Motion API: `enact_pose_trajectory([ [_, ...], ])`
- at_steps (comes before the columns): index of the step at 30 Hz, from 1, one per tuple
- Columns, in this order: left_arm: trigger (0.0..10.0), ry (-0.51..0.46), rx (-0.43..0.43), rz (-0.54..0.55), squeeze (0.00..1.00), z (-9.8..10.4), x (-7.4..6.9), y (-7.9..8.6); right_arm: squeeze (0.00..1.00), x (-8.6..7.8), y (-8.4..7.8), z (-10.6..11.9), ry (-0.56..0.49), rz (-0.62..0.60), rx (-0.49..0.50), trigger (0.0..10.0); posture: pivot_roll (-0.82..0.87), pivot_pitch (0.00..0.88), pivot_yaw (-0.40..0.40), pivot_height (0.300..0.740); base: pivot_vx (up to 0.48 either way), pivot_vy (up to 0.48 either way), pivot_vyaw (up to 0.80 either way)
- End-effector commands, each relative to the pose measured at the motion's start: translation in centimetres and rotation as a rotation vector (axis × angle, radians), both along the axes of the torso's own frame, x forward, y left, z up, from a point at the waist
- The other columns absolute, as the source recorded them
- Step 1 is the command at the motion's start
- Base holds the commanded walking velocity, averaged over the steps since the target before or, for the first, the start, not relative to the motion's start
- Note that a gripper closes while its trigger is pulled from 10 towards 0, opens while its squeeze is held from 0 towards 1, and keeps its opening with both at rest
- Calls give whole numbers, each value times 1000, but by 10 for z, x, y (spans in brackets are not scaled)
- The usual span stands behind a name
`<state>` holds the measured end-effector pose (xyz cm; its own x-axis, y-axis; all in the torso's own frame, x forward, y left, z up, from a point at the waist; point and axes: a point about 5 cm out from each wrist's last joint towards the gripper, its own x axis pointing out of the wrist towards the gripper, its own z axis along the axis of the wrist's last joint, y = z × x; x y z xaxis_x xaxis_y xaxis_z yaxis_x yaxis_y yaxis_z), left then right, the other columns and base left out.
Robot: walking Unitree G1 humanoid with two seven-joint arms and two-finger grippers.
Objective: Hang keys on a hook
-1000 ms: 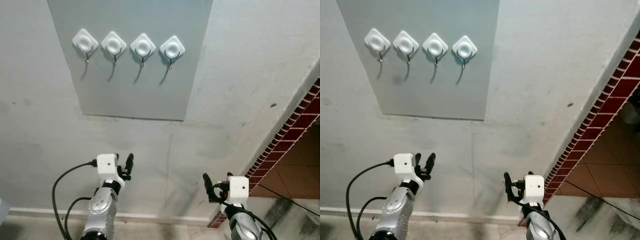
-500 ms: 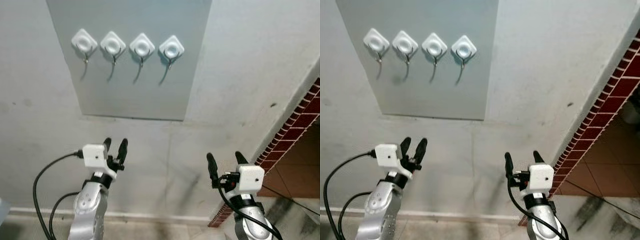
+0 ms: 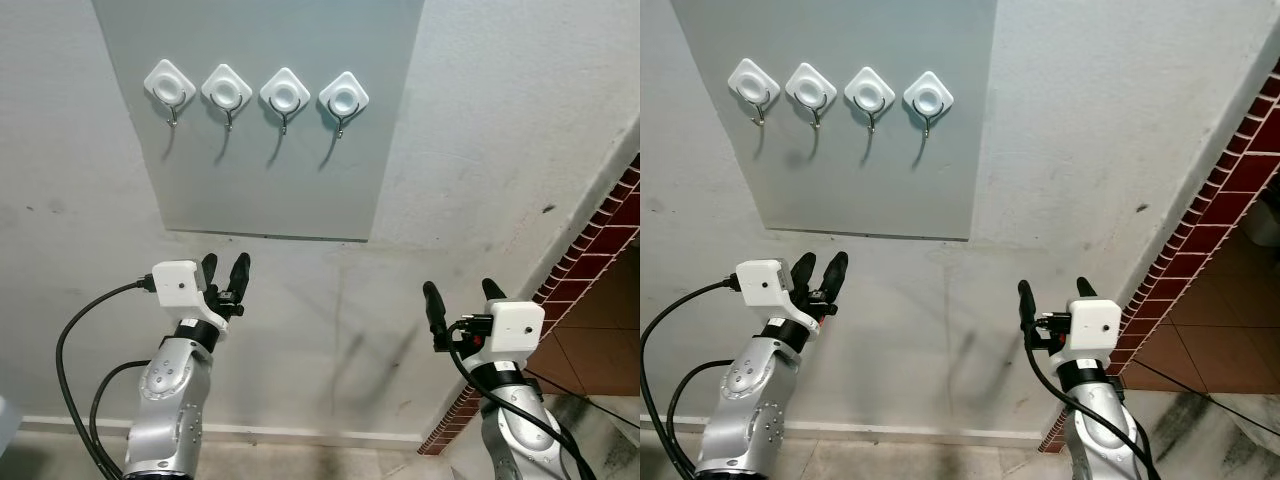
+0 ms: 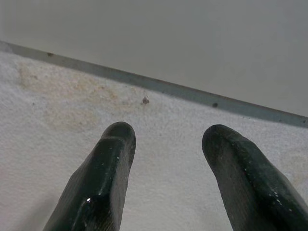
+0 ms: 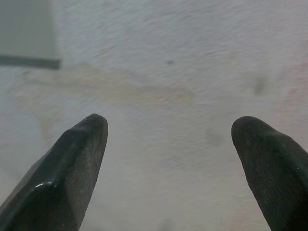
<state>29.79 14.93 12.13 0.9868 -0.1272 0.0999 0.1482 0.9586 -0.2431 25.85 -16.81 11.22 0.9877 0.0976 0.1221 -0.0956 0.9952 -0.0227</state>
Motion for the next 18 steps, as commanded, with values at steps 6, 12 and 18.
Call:
enact_pose_trajectory([
  [6, 10000, -6, 66, -20, 0, 5, 3, 5, 0, 6, -4, 7, -3, -22, -12, 10000, -24, 0, -6, 740, 0, 0, 0],
  [12, 10000, -2, 75, -28, 0, 10, 9, 13, 0, 3, -11, 3, 9, -40, -64, 10000, -30, 0, -6, 740, 0, 0, 667],
  [18, 10000, -24, 39, -54, 0, 13, 0, 7, 0, -7, -14, 6, 3, -45, -46, 10000, -36, 0, -8, 740, 0, 0, 800],
])
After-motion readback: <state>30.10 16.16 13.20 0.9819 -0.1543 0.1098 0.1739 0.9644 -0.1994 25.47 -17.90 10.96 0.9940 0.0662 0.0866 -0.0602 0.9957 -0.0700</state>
